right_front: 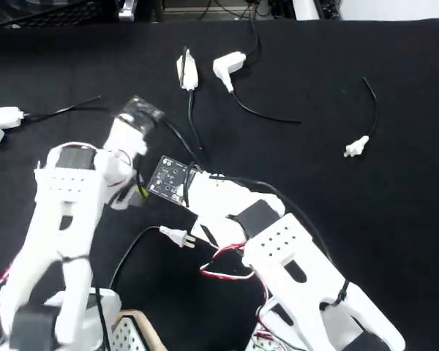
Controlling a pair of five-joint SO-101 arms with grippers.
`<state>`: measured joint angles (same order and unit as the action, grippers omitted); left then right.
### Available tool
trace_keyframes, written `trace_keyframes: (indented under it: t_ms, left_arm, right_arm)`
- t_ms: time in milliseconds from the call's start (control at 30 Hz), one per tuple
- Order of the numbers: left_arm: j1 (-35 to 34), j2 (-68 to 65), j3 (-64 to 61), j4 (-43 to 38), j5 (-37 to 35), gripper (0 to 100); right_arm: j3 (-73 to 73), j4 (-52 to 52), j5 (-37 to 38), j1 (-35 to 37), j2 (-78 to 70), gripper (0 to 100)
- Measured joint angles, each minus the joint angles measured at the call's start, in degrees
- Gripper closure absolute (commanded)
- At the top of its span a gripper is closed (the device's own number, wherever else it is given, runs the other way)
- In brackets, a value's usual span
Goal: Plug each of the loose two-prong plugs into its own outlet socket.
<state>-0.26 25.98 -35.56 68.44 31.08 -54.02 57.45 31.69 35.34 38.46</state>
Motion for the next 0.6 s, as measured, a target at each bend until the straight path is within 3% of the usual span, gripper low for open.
trace_keyframes:
  t_ms: [267,433,600]
  left_arm:
    - [3.4,5.8,-2.5,-1.8,21.5,75]
    - [6.1,6.1,-4.4,-2.2,29.8,83]
    - [8.4,6.2,-5.3,-2.3,34.4,87]
  right_arm:
    - [-0.3,0.1,0.1,0.0,0.0,66.6]
    - [-1.2,1.2,2.1,-0.4,0.2,66.6]
    - [-1.2,6.2,10.8,-8.4,1.0,66.6]
